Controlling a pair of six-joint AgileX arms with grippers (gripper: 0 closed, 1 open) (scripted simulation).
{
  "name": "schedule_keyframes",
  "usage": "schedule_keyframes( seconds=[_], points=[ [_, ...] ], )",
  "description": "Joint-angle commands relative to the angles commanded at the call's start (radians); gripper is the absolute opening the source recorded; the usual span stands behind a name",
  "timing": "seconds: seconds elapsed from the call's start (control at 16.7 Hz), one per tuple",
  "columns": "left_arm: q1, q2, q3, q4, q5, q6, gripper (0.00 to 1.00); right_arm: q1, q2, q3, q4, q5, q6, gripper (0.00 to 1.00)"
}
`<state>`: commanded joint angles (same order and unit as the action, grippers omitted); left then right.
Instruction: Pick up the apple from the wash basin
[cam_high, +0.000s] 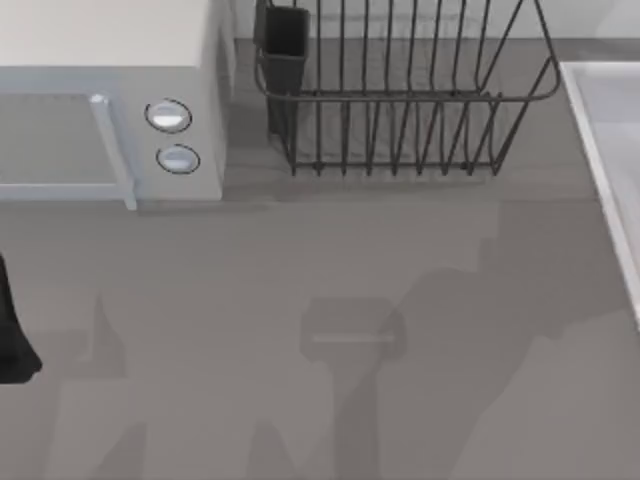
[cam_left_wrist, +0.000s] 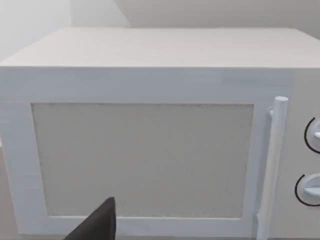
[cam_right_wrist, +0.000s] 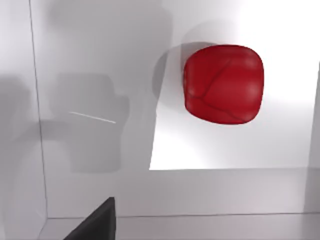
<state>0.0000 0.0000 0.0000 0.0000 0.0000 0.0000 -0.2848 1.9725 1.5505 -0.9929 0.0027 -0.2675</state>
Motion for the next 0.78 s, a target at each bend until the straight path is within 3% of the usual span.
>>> schedule_keyframes(
  seconds=[0.3, 0.78],
  points=[
    [0.0, 0.0, 0.0, 0.0, 0.0, 0.0, 1.0, -0.03, 0.206, 0.161, -0.104, 0.0, -0.028, 1.0],
    [0.0, 0.0, 0.0, 0.0, 0.0, 0.0, 1.0, -0.026, 0.237, 0.147, -0.068, 0.001, -0.028, 1.0]
  ],
)
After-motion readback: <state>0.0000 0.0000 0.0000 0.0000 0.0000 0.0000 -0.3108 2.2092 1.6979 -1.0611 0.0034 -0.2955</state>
